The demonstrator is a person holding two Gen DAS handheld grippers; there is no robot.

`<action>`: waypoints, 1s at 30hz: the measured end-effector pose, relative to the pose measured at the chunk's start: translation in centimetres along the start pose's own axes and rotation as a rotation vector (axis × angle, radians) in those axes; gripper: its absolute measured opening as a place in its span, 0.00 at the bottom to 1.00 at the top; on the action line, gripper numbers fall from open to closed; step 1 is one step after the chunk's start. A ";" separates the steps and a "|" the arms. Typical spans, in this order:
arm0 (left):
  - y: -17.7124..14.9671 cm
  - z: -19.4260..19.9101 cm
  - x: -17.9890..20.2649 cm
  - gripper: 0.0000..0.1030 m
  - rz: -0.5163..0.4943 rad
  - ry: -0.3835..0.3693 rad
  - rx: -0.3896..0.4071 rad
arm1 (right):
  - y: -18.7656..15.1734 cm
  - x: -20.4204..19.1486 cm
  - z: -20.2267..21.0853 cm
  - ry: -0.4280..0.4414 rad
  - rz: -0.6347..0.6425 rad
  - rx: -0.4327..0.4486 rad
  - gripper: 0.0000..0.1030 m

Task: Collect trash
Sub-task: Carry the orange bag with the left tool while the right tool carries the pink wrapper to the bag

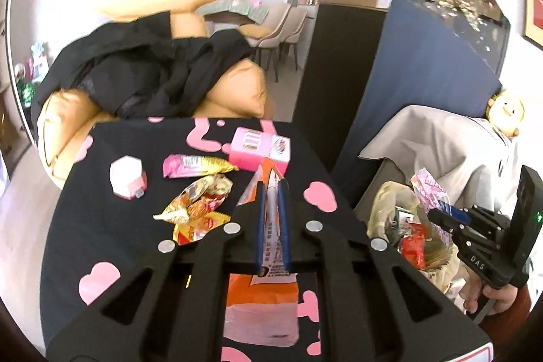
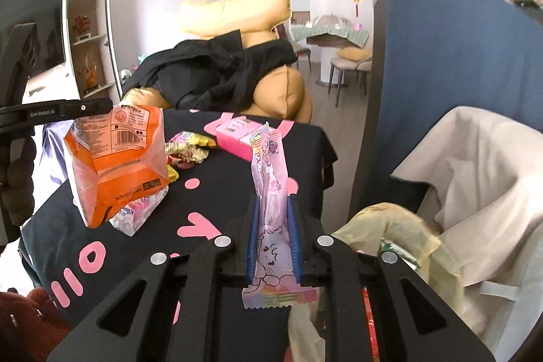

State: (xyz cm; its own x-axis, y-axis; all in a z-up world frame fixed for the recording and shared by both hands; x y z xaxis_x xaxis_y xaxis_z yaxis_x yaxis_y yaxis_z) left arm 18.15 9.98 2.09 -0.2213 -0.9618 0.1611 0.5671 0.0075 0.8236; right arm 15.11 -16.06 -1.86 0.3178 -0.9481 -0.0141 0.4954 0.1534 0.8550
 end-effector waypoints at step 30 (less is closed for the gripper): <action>-6.7 -0.8 -1.0 0.02 0.005 -0.034 -0.168 | -3.1 -1.6 -1.2 0.018 0.062 -0.099 0.16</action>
State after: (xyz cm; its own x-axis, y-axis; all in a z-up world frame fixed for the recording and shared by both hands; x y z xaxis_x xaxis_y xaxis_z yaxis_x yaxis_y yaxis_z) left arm 15.17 10.69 -4.03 -0.2433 -0.9519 0.1861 0.6921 -0.0359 0.7209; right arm 14.01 -14.64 -5.06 0.3639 -0.9310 0.0273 0.5518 0.2391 0.7990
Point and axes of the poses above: each gripper's, at about its wrist camera, not at the fingertips, and z roughly against the way its jaws point, x to its right, y to its top, the point moved 3 cm from there along -z, roughly the way its jaws point, and after that the axes turned 2 degrees about -y, right-handed, at the moved point
